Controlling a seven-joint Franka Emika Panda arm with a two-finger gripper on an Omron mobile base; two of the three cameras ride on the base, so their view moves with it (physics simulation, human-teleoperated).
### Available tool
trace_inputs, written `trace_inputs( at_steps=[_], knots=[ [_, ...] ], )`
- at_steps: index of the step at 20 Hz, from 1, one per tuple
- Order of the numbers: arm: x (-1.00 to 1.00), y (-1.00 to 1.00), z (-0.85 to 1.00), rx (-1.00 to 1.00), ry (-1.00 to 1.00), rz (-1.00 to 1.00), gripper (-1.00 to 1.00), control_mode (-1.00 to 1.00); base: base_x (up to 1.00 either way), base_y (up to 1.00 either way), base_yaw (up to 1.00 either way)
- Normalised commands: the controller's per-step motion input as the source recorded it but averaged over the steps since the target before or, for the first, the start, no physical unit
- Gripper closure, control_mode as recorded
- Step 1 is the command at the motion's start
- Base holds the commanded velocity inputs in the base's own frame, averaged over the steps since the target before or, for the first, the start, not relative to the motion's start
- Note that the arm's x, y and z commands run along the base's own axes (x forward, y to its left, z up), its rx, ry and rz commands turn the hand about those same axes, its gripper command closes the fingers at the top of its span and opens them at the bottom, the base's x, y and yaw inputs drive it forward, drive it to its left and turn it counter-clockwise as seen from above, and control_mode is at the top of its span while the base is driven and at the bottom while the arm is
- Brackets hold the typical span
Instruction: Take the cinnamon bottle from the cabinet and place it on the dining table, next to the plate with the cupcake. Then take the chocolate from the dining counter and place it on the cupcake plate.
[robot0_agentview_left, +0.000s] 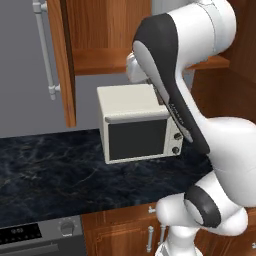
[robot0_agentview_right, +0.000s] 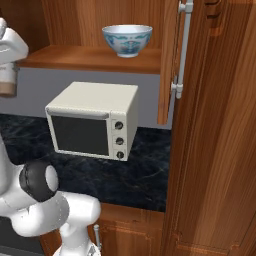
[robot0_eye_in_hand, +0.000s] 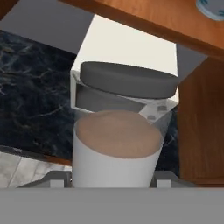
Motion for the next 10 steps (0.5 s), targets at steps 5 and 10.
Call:
trace_inputs(
  at_steps=[5,10],
  knots=[
    [-0.84,-0.49,-0.62,0.01,-0.19,0.09,1.00,-1.00,0.00,0.00,0.00],
    [-0.25,-0.41,-0.09,0.12,-0.23,0.08,1.00,-1.00,0.00,0.00,0.00]
  ],
)
